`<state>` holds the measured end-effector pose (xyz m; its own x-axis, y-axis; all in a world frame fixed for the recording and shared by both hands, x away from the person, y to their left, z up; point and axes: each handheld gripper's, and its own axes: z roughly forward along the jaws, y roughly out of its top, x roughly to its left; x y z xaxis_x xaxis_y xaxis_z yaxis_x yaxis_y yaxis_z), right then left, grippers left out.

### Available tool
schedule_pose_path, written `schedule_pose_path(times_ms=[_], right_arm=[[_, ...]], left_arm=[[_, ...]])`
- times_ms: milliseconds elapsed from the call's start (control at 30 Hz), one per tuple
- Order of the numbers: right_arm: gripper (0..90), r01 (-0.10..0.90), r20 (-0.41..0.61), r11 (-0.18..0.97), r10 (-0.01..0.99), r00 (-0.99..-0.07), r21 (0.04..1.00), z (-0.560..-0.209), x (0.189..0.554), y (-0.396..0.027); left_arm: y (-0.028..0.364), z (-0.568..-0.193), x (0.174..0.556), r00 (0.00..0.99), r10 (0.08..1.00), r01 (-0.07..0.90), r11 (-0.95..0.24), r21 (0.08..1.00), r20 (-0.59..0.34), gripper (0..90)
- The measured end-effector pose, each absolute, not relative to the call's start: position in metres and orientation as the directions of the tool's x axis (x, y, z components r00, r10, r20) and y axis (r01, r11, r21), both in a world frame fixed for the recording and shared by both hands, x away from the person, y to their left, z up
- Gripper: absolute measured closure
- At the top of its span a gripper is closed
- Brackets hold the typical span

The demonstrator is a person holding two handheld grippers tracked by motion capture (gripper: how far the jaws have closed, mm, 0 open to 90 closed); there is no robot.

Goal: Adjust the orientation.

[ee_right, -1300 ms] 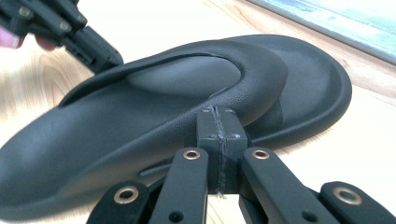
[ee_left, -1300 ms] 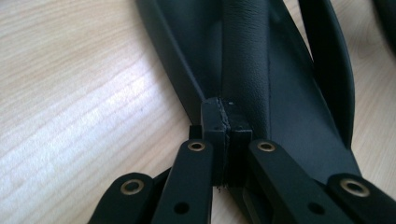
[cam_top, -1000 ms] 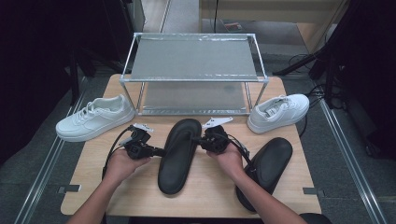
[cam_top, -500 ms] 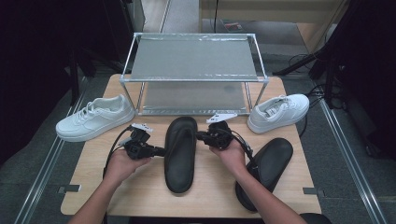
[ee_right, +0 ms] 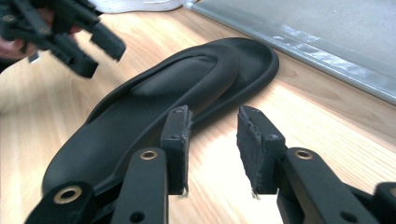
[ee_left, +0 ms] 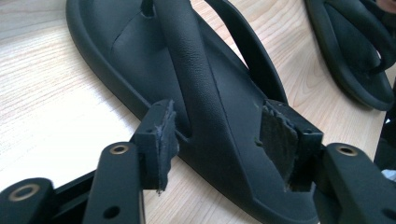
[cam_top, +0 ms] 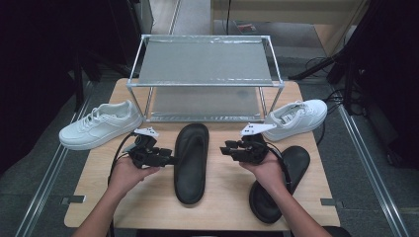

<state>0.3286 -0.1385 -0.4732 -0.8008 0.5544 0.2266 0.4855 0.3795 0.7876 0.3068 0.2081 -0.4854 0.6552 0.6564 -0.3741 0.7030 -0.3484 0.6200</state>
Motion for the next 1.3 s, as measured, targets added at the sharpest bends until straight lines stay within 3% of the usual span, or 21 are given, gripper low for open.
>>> schedule_pose_path(times_ms=[667, 1300], right_arm=[[62.4, 0.475, 0.207, 0.378, 0.567, -0.797, 0.795, -0.469, 0.298, -0.178], [60.0, 0.523, 0.214, 0.335, 0.645, -0.734, 0.783, -0.478, 0.265, -0.223]], left_arm=[[0.205, -0.481, 0.307, 0.679, 0.656, 0.668, -0.365, 0.648, -0.330, 42.1], [0.182, -0.475, 0.313, 0.719, 0.617, 0.635, -0.395, 0.664, -0.320, 42.0]])
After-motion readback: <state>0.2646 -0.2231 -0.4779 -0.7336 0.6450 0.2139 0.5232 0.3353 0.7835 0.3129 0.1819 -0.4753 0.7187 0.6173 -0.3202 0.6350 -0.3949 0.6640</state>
